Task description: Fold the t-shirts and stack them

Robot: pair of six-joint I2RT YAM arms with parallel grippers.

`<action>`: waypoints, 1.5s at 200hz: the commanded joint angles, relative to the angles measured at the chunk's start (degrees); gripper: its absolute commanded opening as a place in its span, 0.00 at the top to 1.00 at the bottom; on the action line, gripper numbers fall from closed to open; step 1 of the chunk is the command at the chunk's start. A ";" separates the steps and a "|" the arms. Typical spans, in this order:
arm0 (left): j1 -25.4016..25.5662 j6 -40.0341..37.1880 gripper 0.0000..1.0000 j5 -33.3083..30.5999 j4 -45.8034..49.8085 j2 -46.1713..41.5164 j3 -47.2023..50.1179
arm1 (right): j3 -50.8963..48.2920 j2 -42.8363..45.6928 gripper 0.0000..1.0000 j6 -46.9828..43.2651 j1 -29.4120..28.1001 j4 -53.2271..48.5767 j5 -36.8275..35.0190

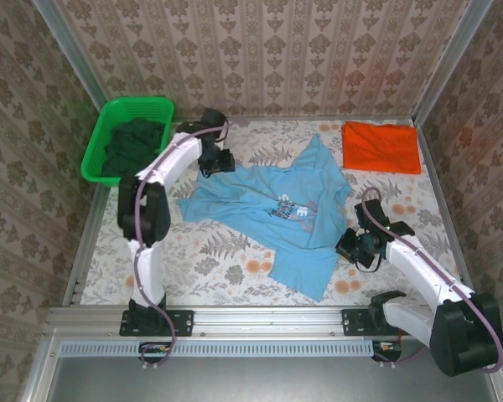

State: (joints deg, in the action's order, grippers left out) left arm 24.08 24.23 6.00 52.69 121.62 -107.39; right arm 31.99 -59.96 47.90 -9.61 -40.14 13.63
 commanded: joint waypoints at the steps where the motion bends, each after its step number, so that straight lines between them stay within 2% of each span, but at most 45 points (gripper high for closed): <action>1: 1.68 0.95 0.69 -1.79 5.06 7.20 -6.06 | -1.64 0.73 1.00 -1.46 0.99 -1.14 0.87; 17: 1.68 3.08 0.71 -2.15 6.88 12.39 -9.61 | -2.01 0.19 1.00 -1.50 1.25 -0.13 1.35; 41: 1.70 4.11 0.76 -6.72 8.05 18.77 -16.07 | -2.08 -2.06 1.00 -2.46 1.60 1.02 2.93; 78: -0.48 4.02 0.75 -11.55 14.93 32.46 -36.94 | -0.54 -7.02 1.00 -6.34 3.55 -2.19 3.81; 117: -5.10 6.28 0.76 -10.58 9.99 36.39 -41.83 | 2.20 -7.88 1.00 -9.02 8.96 -6.16 2.71; 179: -5.97 6.19 0.77 -10.16 -1.88 38.98 -47.48 | 7.76 -13.98 1.00 -12.49 18.22 -7.94 2.58; 189: -5.97 5.54 0.76 -9.87 -4.16 38.98 -48.39 | 8.60 -14.61 1.00 -13.10 19.60 -7.95 2.66; 197: -5.97 4.89 0.71 -9.67 -5.25 38.58 -49.43 | 9.47 -15.30 1.00 -13.58 20.23 -7.90 3.25; 208: -5.93 3.97 0.62 -8.90 -5.96 37.04 -50.17 | 11.09 -16.13 0.92 -14.22 20.41 -8.11 3.99; 215: -5.97 3.37 0.55 -8.33 -6.08 35.40 -50.03 | 11.91 -16.24 0.83 -14.43 20.41 -8.20 4.25; 229: -5.80 2.26 0.40 -8.32 -5.05 30.50 -47.53 | 12.82 -15.19 0.62 -14.25 20.42 -8.15 4.55; 243: -5.71 2.28 0.32 -9.63 -3.96 22.40 -40.03 | 13.26 -13.80 0.52 -14.24 20.22 -8.69 4.78; 267: -5.88 4.25 0.34 -9.30 -4.75 6.52 -18.22 | 13.01 -10.77 0.48 -14.03 17.65 -9.35 4.93; 300: -5.44 5.63 0.41 -6.21 -7.78 -15.40 14.68 | 12.27 -7.11 0.51 -11.23 6.64 -7.25 5.86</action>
State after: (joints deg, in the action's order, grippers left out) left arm 18.35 28.69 -2.37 45.63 118.02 -108.71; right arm 44.07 -69.56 34.74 3.53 -46.76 17.78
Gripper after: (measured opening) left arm 0.598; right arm 0.506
